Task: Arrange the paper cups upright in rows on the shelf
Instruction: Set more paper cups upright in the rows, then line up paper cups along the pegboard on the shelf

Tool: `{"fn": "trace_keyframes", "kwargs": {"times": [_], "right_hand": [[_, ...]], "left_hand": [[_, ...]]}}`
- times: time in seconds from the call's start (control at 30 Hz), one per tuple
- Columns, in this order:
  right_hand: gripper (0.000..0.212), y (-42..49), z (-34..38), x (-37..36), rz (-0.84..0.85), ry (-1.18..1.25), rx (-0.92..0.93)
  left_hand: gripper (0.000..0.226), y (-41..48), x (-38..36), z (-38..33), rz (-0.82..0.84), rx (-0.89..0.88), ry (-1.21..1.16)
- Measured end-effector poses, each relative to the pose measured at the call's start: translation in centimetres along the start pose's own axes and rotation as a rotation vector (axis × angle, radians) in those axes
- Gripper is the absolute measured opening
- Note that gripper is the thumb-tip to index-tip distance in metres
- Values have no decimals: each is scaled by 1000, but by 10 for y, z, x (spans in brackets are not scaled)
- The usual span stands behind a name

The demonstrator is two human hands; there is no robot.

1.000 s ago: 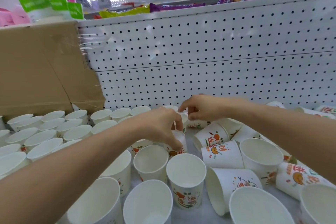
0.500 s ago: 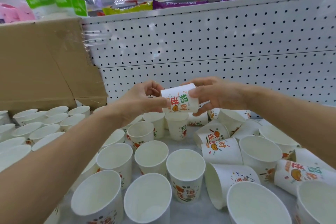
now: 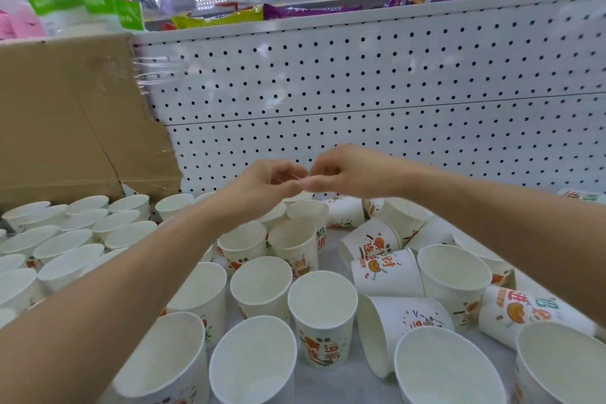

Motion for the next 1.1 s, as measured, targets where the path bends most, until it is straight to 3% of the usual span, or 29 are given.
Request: {"fn": "trace_keyframes", "kwargs": {"times": [0.17,0.33,0.47,0.57,0.67,0.8,1.0,1.1], "right_hand": [[17,-1,-65,13,32,-81,-165],[19,-22,-89,4,213,-83,-191],[22,-30,-95,1,209,-70,-200],[29,-34,-102,5,189,4,-201],[38,-39,-110,7,223,-69,-205],[19,-38,-115,4,173,-109,-172],[18,-39,-126,10,177,-159,-254],[18,-42,-127,11,191,-168,-294]], "left_hand": [[28,16,-23,-24,52,-80,306],[46,61,-61,-46,156,-238,918],[63,92,-86,-44,298,-333,1280],[58,104,-96,-43,410,-316,1491],[36,105,-99,-41,465,-336,1668],[19,101,-89,-32,452,-378,1699],[12,94,-59,-36,273,-211,1229],[5,92,-61,-32,262,-134,1193]]}}
Point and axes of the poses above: each hand's wrist, its own y-axis towards the middle knuckle, its own x-axis out of the back of the hand, z = x × y, the point moved 6 cm from there along y, towards the middle knuckle, and after that the axes turned 13 degrees about z, right-handed, at the moved point
